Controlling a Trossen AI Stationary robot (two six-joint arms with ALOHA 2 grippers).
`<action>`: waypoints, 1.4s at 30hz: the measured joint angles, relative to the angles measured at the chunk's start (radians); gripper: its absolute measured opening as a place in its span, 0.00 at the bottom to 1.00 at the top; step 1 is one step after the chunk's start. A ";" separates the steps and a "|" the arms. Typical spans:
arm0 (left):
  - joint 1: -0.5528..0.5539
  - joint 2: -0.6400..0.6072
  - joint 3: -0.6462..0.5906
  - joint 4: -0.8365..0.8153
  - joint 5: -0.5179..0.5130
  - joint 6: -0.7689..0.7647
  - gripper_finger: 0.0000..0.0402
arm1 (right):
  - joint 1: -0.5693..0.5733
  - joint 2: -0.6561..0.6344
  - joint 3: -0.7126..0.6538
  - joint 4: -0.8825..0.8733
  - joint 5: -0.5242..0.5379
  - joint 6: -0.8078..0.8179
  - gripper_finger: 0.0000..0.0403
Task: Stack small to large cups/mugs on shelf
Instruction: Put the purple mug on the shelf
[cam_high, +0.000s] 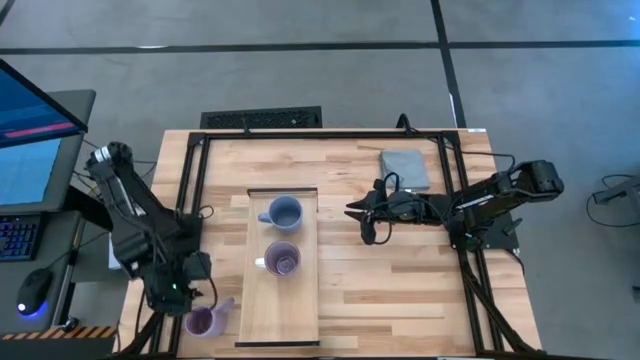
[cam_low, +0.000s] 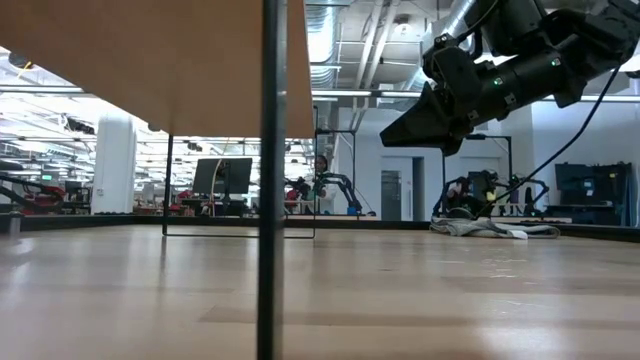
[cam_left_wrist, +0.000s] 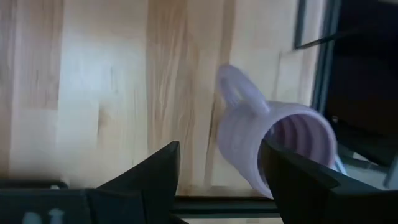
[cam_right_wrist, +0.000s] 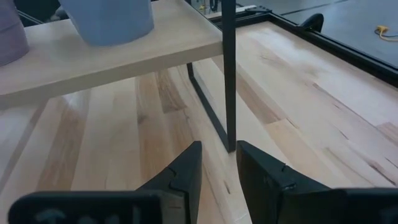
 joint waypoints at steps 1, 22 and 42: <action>-0.006 0.019 0.000 0.003 0.001 -0.025 0.54 | 0.000 0.000 0.000 0.000 0.000 0.000 0.30; -0.027 0.140 0.000 0.214 0.120 -0.035 0.54 | 0.001 0.000 0.000 0.000 -0.003 0.000 0.30; -0.033 0.140 -0.018 0.213 0.095 -0.123 0.54 | 0.001 0.000 0.000 0.000 -0.003 0.000 0.30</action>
